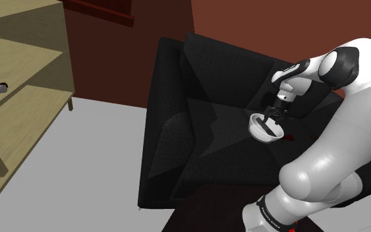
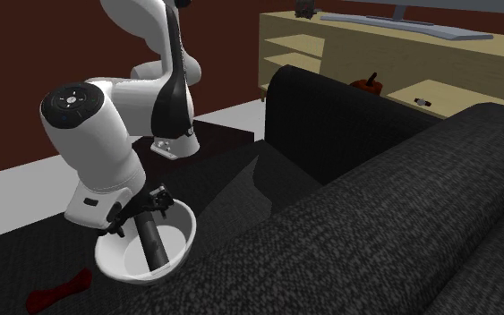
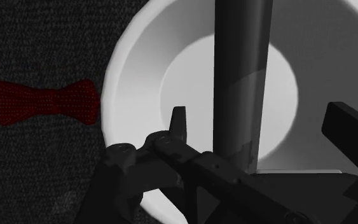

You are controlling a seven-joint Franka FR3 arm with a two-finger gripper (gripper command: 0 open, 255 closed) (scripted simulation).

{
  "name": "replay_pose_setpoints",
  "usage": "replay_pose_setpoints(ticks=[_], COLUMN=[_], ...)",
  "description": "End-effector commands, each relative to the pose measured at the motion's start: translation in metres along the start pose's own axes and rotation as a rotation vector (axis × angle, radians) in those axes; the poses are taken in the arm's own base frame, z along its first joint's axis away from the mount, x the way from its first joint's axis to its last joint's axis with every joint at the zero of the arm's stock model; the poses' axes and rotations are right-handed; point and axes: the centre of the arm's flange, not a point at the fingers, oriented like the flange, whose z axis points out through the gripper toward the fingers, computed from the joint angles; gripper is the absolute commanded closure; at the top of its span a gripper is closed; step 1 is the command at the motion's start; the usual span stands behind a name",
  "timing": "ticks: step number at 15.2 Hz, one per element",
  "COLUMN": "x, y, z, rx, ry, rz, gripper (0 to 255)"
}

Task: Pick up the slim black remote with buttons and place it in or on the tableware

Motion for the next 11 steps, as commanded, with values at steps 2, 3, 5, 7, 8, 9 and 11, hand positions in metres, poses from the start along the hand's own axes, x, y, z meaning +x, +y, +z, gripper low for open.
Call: replay_pose_setpoints(ticks=[2, 3, 5, 7, 8, 9, 11], x=[0.000, 0.000, 0.000, 0.000, 0.000, 0.000, 0.000], y=[0.000, 0.000, 0.000, 0.000, 0.000, 0.000, 0.000], z=[-0.033, -0.044, -0.044, -0.044, -0.044, -0.044, -0.044], rx=[0.000, 0.000, 0.000, 0.000, 0.000, 0.000, 0.000], ry=[0.000, 0.000, 0.000, 0.000, 0.000, 0.000, 0.000], rz=[0.000, 0.000, 0.000, 0.000, 0.000, 0.000, 0.000], gripper=[0, 0, 0, 0, 0, 0, 0])
